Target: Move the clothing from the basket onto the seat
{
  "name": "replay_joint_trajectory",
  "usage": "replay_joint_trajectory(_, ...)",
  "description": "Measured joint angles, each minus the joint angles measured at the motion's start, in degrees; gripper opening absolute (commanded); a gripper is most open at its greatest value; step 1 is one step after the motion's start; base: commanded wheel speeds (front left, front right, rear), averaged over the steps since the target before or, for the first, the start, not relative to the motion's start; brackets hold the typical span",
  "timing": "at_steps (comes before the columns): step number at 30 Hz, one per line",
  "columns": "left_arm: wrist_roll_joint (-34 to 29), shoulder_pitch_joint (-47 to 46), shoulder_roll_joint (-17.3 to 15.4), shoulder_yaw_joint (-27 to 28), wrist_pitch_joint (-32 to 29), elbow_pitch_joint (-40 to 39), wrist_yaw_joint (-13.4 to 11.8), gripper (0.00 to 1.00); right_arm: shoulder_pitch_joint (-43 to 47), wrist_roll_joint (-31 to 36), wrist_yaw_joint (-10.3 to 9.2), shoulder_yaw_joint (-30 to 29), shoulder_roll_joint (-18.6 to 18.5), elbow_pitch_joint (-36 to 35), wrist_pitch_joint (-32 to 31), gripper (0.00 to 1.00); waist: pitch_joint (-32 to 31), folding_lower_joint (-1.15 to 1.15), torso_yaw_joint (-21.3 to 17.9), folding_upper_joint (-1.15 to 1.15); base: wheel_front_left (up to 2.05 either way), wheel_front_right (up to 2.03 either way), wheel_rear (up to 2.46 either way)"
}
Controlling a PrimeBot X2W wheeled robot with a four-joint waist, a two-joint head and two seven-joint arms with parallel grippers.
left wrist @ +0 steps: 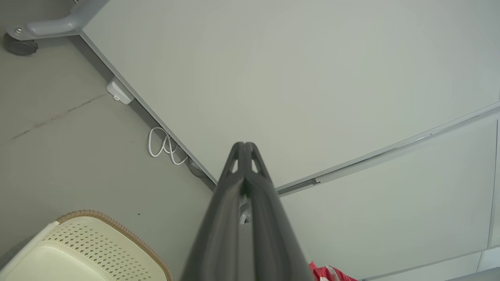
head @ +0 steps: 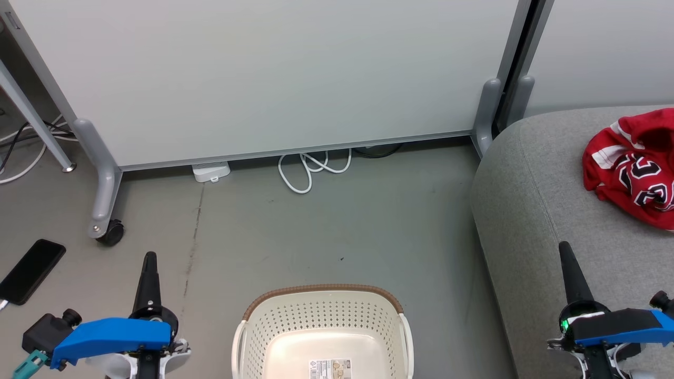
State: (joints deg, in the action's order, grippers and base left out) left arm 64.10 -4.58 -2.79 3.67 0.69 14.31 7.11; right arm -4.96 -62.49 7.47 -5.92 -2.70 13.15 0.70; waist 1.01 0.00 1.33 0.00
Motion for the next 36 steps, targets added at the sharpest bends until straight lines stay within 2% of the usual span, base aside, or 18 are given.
replay_joint_trajectory(36,18.7,-0.9,0.0,1.9,-4.7,-0.1,0.0,0.00,-0.5,-19.7,0.00,-0.4,0.0,0.5,-4.7,0.00,-0.5,-0.01,-0.8,0.00,0.00,0.00,0.00)
